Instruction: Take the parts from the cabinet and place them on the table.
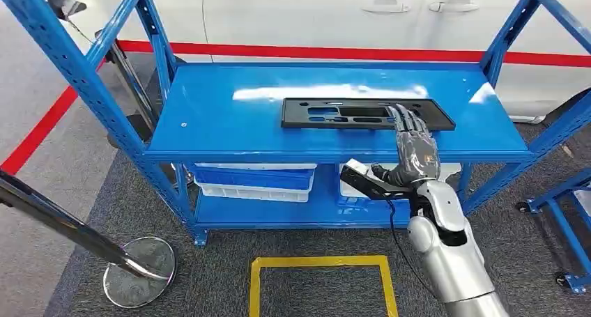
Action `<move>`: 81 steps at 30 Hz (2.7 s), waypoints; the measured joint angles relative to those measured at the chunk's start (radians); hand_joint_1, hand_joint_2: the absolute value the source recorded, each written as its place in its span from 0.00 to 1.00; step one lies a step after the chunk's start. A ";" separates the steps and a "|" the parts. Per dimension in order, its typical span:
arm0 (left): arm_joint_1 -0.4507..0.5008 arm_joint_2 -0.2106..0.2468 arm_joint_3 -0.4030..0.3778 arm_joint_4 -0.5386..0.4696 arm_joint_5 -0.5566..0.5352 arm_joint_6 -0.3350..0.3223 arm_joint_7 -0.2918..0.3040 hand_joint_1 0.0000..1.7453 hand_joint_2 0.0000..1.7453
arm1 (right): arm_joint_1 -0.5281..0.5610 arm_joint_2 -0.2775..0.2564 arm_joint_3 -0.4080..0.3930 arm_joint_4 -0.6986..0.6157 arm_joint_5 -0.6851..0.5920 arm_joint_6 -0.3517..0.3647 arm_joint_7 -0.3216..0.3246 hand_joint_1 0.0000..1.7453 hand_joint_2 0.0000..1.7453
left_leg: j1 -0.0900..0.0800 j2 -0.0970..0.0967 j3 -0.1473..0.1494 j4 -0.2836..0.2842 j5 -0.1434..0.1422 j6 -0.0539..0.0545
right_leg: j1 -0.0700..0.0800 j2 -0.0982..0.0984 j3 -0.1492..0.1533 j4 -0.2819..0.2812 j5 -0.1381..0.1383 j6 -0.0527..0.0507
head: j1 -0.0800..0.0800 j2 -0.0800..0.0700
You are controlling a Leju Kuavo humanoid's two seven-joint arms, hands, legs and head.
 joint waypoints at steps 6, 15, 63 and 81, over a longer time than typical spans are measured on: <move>-0.001 0.000 0.000 0.000 0.001 -0.029 0.015 0.00 0.00 | -0.033 0.013 0.027 0.042 0.010 0.038 0.003 0.00 1.00 | 0.000 0.000 0.000 0.000 0.000 0.000 | 0.000 0.000 0.000 0.000 0.000 0.000 | 0.000 0.000; -0.003 -0.005 0.003 0.000 0.000 -0.052 -0.002 0.00 0.00 | -0.090 0.055 0.109 0.124 0.019 0.042 0.014 0.00 1.00 | 0.000 0.000 0.000 0.000 0.000 0.000 | 0.000 0.000 0.000 0.000 0.000 0.000 | 0.000 0.000; -0.003 -0.013 0.005 0.001 -0.018 -0.057 -0.021 0.00 0.00 | -0.108 0.093 0.159 0.172 0.041 0.068 0.018 0.00 1.00 | 0.016 0.005 -0.040 -0.010 0.038 0.006 | 0.002 -0.003 -0.009 0.005 -0.012 -0.002 | 0.001 0.000; -0.009 -0.018 0.007 0.002 -0.022 -0.059 -0.021 0.00 0.00 | -0.118 0.105 0.171 0.215 0.043 0.068 0.018 0.00 1.00 | 0.013 0.003 -0.061 0.155 -0.099 -0.031 | -0.008 -0.011 -0.052 -0.015 0.054 -0.036 | 0.001 0.000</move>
